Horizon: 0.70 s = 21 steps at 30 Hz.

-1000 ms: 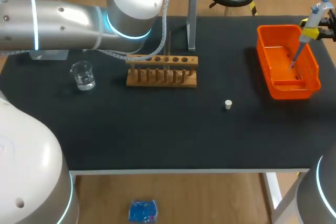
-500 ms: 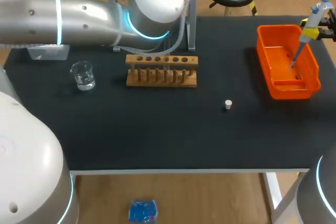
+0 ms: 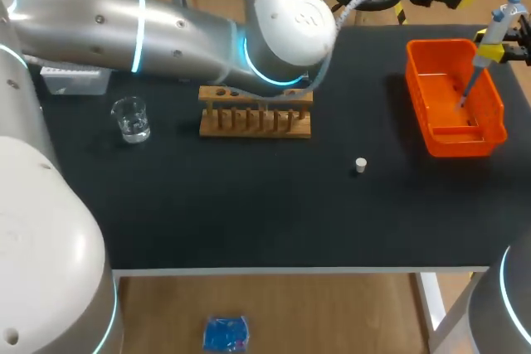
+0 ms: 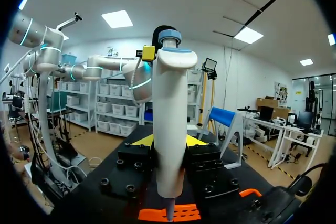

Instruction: Invert the test tube, pick up the pipette, mount the tip to pipette, aspirate from beaker and dispense into the tube, eject the tip, return the pipette, and cap with the stopper.

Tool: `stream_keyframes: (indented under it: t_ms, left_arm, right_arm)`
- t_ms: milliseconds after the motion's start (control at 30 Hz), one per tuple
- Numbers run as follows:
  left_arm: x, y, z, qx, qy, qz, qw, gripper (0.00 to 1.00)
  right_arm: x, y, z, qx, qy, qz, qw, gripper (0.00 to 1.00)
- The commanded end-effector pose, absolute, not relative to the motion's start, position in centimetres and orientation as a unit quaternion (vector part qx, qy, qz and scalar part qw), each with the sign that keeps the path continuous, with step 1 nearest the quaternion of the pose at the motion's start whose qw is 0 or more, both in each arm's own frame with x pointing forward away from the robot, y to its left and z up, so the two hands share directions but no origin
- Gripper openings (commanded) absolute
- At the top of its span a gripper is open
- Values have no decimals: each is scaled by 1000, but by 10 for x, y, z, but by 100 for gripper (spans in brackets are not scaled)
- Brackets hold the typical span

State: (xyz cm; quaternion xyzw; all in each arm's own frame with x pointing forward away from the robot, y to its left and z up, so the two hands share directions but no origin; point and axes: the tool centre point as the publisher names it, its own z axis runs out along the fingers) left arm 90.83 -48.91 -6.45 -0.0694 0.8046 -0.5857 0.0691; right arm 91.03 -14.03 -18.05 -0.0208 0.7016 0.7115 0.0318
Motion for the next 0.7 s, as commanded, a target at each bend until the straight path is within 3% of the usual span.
stream_keyframes:
  t_ms: [33, 700]
  left_arm:
    - [912, -501, -79, -66, 793, -602, 68, 0]
    - [919, -510, -82, -56, 790, -608, 61, 0]
  right_arm:
    - [911, -141, -181, -22, 702, 711, 31, 0]
    - [911, -141, -181, -22, 702, 711, 31, 0]
